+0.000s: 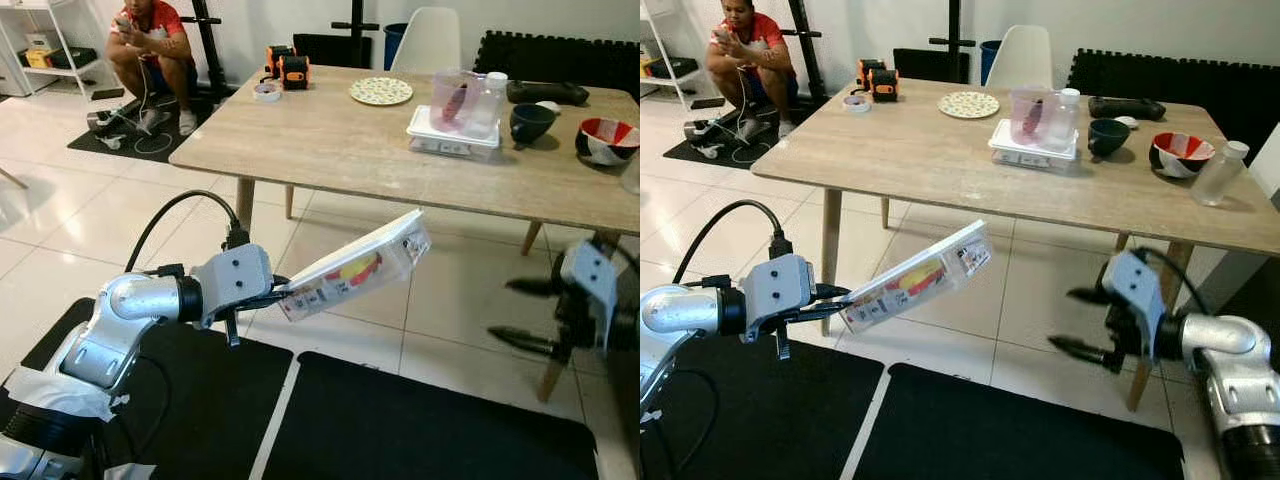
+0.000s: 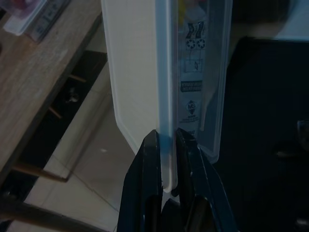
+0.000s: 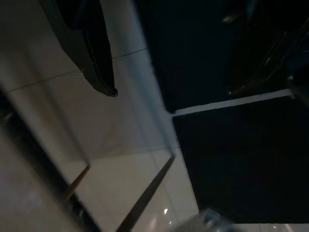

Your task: Restocking fridge

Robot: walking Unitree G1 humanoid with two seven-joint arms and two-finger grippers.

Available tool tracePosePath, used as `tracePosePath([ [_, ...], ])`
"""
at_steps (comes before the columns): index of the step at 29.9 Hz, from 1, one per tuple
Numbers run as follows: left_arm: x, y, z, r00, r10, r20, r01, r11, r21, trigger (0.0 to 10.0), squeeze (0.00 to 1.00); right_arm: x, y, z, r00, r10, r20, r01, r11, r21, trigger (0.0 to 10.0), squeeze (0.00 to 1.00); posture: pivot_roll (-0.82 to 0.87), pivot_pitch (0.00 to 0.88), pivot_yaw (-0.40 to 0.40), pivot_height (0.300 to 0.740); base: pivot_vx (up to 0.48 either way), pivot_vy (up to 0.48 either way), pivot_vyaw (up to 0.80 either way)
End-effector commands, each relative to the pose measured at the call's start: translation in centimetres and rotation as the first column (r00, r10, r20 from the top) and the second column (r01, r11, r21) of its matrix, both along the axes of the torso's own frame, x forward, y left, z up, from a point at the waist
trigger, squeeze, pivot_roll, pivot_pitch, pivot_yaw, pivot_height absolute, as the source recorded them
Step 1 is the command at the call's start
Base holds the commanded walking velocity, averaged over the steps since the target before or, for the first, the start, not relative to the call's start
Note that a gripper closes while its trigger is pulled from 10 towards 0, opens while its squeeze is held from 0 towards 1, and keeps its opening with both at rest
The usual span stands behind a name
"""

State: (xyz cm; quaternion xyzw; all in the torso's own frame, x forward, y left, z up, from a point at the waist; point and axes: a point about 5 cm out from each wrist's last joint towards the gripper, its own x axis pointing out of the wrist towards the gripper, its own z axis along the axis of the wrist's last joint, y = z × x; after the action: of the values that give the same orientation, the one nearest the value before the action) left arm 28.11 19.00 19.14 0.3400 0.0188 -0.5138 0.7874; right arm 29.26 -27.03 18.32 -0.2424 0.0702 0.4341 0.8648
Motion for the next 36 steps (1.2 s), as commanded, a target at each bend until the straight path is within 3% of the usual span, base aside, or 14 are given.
tracePosePath([
  [1,-0.7,0.7,0.9,0.998,-0.044,-0.043,0.045,0.999,0.018,10.0,0.0,0.4,1.6,3.4,0.981,0.076,0.179,-0.083,0.996,0.029,10.0,1.0,-0.1,0.04,0.002,0.74,0.0,0.0,0.0],
  [2,-0.7,0.7,0.9,0.998,-0.044,-0.043,0.045,0.999,0.018,10.0,0.0,0.4,1.6,3.4,0.981,0.076,0.179,-0.083,0.996,0.029,10.0,1.0,-0.1,0.04,0.002,0.74,0.0,0.0,0.0],
  [3,-0.9,1.0,0.9,0.995,-0.061,-0.073,0.064,0.998,0.03,10.0,0.0,0.3,2.7,4.5,0.965,0.132,0.228,-0.144,0.989,0.037,10.0,0.02,-0.1,0.04,0.002,0.74,0.0,0.0,0.0],
  [7,-1.2,1.7,1.4,0.988,-0.089,-0.125,0.096,0.994,0.051,10.0,0.0,-0.3,4.8,5.8,0.928,0.276,0.252,-0.282,0.959,-0.015,10.0,0.0,-0.1,0.041,0.004,0.74,0.0,0.0,0.0],
  [10,-1.5,2.5,1.9,0.977,-0.127,-0.168,0.143,0.986,0.082,10.0,0.0,-1.5,6.8,7.6,0.86,0.45,0.239,-0.463,0.886,-0.005,10.0,0.0,-0.1,0.048,0.009,0.74,0.0,0.0,0.0],
  [11,-1.5,2.5,1.9,0.977,-0.127,-0.168,0.143,0.986,0.082,10.0,0.0,-1.5,6.8,7.6,0.86,0.45,0.239,-0.463,0.886,-0.005,10.0,0.0,-0.1,0.048,0.009,0.74,0.0,0.0,0.0],
  [12,-1.5,2.7,2.1,0.974,-0.136,-0.179,0.154,0.984,0.093,10.0,0.0,-2.2,7.1,8.0,0.831,0.515,0.21,-0.529,0.848,0.016,10.0,0.0,-0.1,0.048,0.009,0.74,0.0,0.0,0.0],
  [13,-1.6,2.9,2.4,0.969,-0.152,-0.195,0.176,0.978,0.112,10.0,0.0,-3.4,7.4,8.5,0.775,0.615,0.148,-0.625,0.78,0.031,10.0,0.0,-0.1,0.052,0.005,0.74,0.0,0.0,0.0],
  [21,-1.7,2.6,3.3,0.956,-0.203,-0.211,0.231,0.966,0.117,10.0,0.0,-4.5,8.4,9.6,0.682,0.725,0.1,-0.726,0.687,-0.032,10.0,0.0,-0.1,0.053,0.006,0.74,0.0,0.0,0.0],
  [23,-1.7,2.5,3.3,0.954,-0.211,-0.214,0.239,0.964,0.116,10.0,0.0,-4.5,8.6,9.5,0.676,0.731,0.091,-0.73,0.681,-0.055,10.0,0.0,-0.11,0.053,0.002,0.74,0.0,0.0,0.0],
  [27,-1.9,2.2,3.3,0.948,-0.232,-0.219,0.261,0.959,0.111,10.0,0.0,-3.3,9.7,7.9,0.712,0.695,0.098,-0.677,0.717,-0.164,10.0,0.0,-0.11,0.054,0.003,0.74,0.0,0.0,0.0],
  [29,-1.9,2.2,3.3,0.948,-0.232,-0.219,0.261,0.959,0.111,10.0,0.0,-3.3,9.7,7.9,0.712,0.695,0.098,-0.677,0.717,-0.164,10.0,0.0,-0.11,0.054,0.003,0.74,0.0,0.0,0.0],
  [32,-2.1,1.9,3.2,0.943,-0.25,-0.221,0.278,0.955,0.104,10.0,0.0,-2.3,10.3,6.6,0.753,0.647,0.117,-0.621,0.759,-0.198,10.0,0.0,-0.1,0.049,-0.001,0.74,0.0,0.0,0.0],
  [36,-2.1,1.8,3.2,0.941,-0.255,-0.223,0.282,0.954,0.102,10.0,0.0,-2.2,10.3,6.4,0.758,0.642,0.116,-0.616,0.762,-0.2,10.0,0.0,-0.09,0.047,-0.001,0.74,0.0,0.0,0.0],
])
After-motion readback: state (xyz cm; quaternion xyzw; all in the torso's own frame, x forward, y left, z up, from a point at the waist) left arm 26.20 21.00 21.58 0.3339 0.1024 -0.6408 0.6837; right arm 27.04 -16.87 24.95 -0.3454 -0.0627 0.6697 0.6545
